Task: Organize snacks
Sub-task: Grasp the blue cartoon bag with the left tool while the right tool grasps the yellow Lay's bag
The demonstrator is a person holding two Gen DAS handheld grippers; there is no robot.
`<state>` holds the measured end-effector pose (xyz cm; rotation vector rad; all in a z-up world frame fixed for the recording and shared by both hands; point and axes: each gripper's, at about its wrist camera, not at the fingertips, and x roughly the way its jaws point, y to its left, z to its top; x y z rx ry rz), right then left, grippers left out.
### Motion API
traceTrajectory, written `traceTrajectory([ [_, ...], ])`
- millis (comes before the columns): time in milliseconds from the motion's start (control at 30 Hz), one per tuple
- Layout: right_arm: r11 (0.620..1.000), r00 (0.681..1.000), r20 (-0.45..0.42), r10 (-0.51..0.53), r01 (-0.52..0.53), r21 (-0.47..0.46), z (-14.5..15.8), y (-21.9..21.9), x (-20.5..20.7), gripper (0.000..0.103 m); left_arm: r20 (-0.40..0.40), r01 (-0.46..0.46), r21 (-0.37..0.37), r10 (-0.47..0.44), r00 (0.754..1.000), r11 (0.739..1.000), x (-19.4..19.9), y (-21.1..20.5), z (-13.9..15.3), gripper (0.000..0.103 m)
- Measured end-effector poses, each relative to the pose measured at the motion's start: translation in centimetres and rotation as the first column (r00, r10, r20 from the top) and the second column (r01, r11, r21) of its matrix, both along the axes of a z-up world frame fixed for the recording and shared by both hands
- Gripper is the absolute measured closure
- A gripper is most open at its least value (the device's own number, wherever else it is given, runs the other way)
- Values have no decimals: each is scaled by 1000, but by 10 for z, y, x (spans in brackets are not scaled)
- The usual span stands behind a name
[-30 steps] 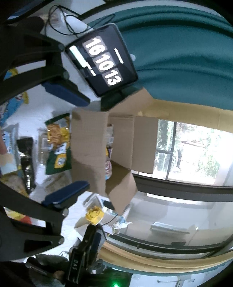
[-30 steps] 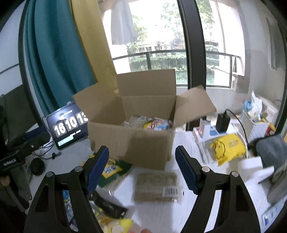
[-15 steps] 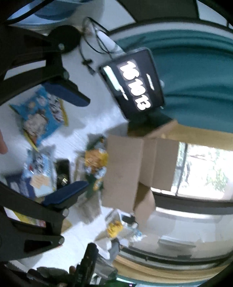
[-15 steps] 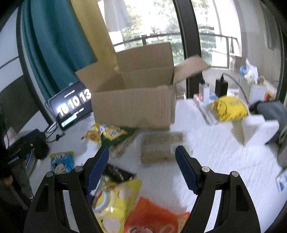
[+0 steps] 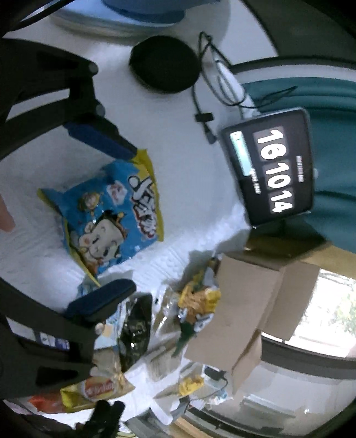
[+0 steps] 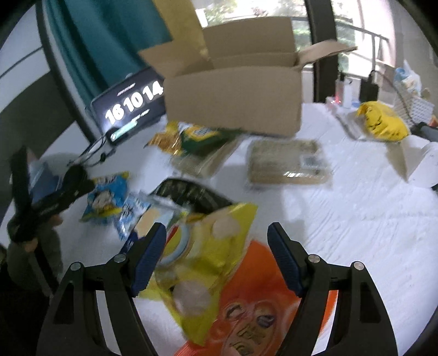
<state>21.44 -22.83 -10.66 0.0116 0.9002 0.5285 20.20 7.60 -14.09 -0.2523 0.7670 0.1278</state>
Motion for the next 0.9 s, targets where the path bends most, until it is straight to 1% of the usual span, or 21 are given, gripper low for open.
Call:
traceTrajectory([
  [67, 1000, 1000, -17, 22, -22, 1, -6, 4, -3, 24, -27, -3, -9, 2, 1000, 1000, 7, -1, -7, 13],
  [167, 999, 998, -36, 45, -45, -1, -13, 11, -5, 24, -38, -4, 28, 5, 999, 1000, 13, -8, -11, 12],
  [233, 998, 998, -31, 54, -55, -28, -18, 17, -7, 24, -46, 2, 30, -1, 999, 1000, 17, -11, -12, 4],
  [333, 998, 998, -32, 60, -61, -30, -21, 19, -4, 24, -63, -3, 64, 7, 998, 998, 25, -17, -16, 4],
  [400, 996, 997, -32, 64, -65, -53, -24, 21, -2, 24, -72, -15, 87, 21, 997, 996, 31, -19, -18, 3],
  [467, 995, 997, -38, 66, -69, -67, -30, 22, -1, 24, -98, -21, 125, 33, 995, 992, 36, -22, -26, 3],
  [600, 994, 994, -53, 92, -95, -55, -37, 27, -3, 33, -156, -18, 174, 45, 987, 985, 44, -26, -39, 3],
  [667, 993, 994, -48, 103, -105, -48, -35, 28, -3, 40, -162, 0, 179, 30, 986, 984, 44, -27, -43, 3],
  [767, 992, 993, -28, 114, -116, -48, -30, 28, -7, 45, -160, 36, 163, -9, 987, 986, 43, -28, -47, 4],
  [833, 992, 993, -18, 115, -116, -57, -27, 27, -9, 47, -154, 55, 175, -28, 988, 983, 41, -32, -46, 12],
  [867, 992, 993, -14, 115, -116, -57, -26, 26, -9, 47, -153, 63, 175, -36, 988, 983, 40, -33, -45, 14],
  [900, 992, 994, -12, 113, -113, -56, -25, 25, -8, 47, -152, 70, 178, -43, 987, 981, 38, -35, -44, 21],
])
